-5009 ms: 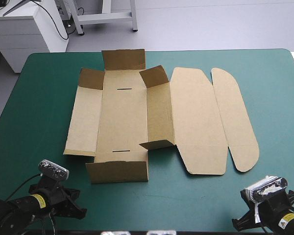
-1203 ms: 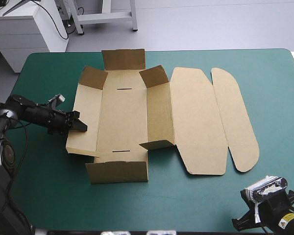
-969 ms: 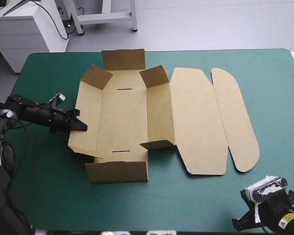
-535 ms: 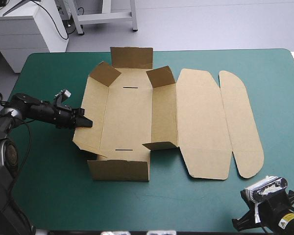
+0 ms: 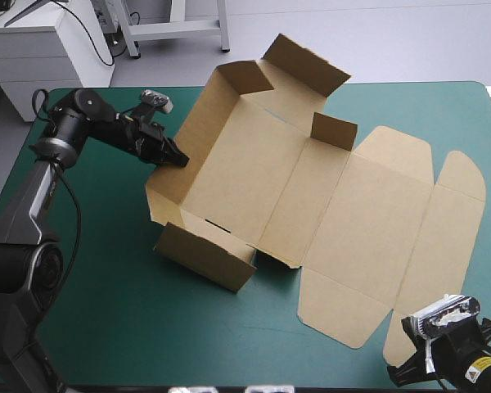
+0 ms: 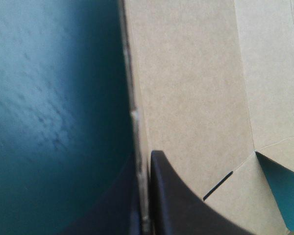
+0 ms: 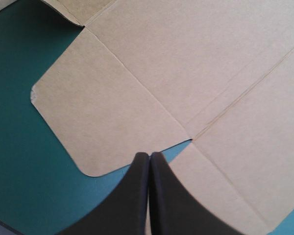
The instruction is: Fold the box
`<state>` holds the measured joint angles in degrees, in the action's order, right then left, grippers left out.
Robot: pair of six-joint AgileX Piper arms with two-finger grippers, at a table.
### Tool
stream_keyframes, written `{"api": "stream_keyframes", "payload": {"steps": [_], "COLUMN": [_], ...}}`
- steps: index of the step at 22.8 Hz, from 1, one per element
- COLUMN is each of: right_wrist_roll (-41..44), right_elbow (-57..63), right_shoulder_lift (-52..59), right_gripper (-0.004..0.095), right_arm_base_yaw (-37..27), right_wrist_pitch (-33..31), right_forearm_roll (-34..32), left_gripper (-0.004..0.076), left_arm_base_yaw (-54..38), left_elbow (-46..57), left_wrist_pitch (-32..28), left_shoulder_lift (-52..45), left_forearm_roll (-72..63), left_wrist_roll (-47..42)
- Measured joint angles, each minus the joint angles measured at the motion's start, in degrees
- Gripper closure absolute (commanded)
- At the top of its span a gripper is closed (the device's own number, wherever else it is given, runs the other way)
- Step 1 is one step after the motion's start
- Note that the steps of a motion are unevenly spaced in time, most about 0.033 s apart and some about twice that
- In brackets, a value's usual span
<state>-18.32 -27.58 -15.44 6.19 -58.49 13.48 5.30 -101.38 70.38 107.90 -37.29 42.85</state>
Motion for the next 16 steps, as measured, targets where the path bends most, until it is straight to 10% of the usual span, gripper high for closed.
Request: {"api": "stream_keyframes", "payload": {"steps": [16], "right_wrist_roll": [0.00], "right_elbow": [0.00], "right_shoulder_lift": [0.00], "right_gripper": [0.0928], "right_arm_base_yaw": [0.00], "right_wrist_pitch": [0.00], "right_forearm_roll": [0.00], "left_gripper": [0.0733], "left_arm_base_yaw": [25.58], "left_elbow": [-19.31], "left_wrist_pitch": [-2.54], "left_shoulder_lift": [-0.51], "left_forearm_roll": [32.51], "left_wrist_roll": [8.07]}}
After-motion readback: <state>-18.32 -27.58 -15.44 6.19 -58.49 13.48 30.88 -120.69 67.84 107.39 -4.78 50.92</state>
